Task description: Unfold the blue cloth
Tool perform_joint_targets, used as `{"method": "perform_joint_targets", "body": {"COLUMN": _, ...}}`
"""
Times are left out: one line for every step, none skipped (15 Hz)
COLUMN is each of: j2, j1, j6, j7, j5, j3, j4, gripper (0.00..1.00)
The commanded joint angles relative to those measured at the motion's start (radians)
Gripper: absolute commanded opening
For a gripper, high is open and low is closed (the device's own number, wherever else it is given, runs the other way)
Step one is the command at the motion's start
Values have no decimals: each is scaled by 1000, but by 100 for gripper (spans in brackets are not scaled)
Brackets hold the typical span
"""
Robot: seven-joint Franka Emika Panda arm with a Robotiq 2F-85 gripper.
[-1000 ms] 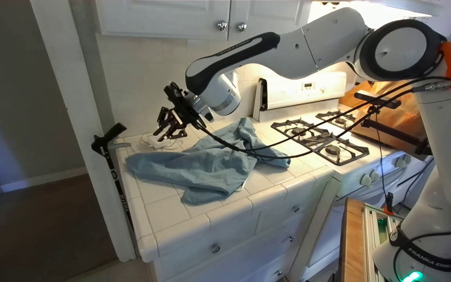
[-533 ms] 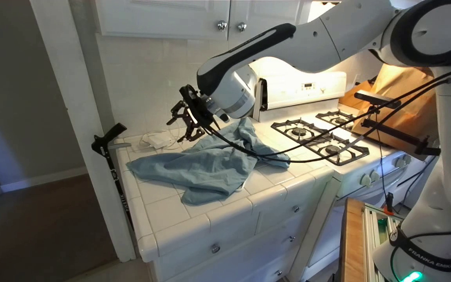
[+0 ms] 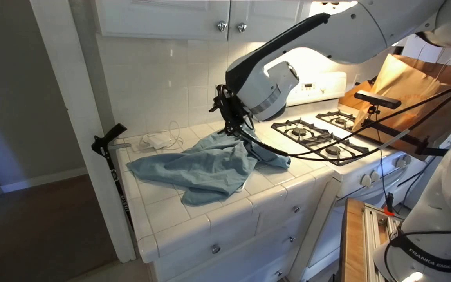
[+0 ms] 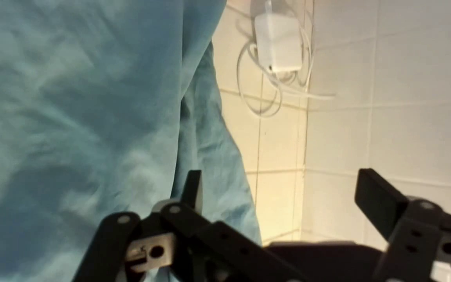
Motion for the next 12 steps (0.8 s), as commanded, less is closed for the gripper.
{"method": "perform_joint_targets", "body": {"j2": -144, "j1": 72, "j6": -23, "j7": -11, "j5": 93, "j3": -131, "j4": -211, "gripper": 100}}
{"method": "perform_joint_targets", "body": {"j2": -159, "j1": 78, "j6": -41, "j7": -10, "j5": 118, "j3": -154, "j4": -262, "gripper": 100}}
{"method": "perform_joint_targets", "body": {"j2": -169, "j1": 95, "j6": -38, "j7": -5, "j5": 148, "j3": -185, "j4": -300, "gripper": 100}}
{"method": "perform_joint_targets", "body": {"j2": -174, "j1": 111, "j6": -26, "j7": -6, "j5": 172, "j3": -213, "j4": -335, "gripper": 100}}
{"method": "perform_joint_targets", "body": {"j2": -186, "j1": 118, "j6": -16, "j7": -7, "j5": 191, "j3": -237, "j4": -363, "gripper": 100}}
{"method": "perform_joint_targets", "body": {"j2": -195, "j1": 125, "j6": -4, "j7": -8, "j5": 211, "j3": -258, "j4": -392, "gripper": 100}}
{"method": "perform_joint_targets", "body": {"j2": -200, "j1": 129, "j6": -3, "j7": -9, "j5": 227, "j3": -276, "j4": -412, "gripper": 100}}
{"method": "perform_joint_targets", "body": {"j2": -204, "j1": 132, "j6": -5, "j7": -8, "j5": 244, "j3": -291, "j4": -428, "gripper": 100}}
{"method": "perform_joint_targets", "body": {"j2": -200, "j1": 133, "j6": -12, "j7": -6, "j5": 259, "j3": -304, "j4": -441, "gripper": 100}}
{"method": "perform_joint_targets", "body": {"j2": -199, "j1": 134, "j6": -20, "j7": -5, "j5": 274, "j3": -313, "j4": -449, "gripper": 100}}
{"method": "perform_joint_targets", "body": {"j2": -200, "j1": 134, "j6": -30, "j7": -6, "j5": 287, "j3": -322, "j4": -454, "gripper": 100}}
{"method": "perform_joint_targets", "body": {"j2": -201, "j1": 135, "j6": -34, "j7": -6, "j5": 295, "j3": -329, "j4": -455, "gripper": 100}}
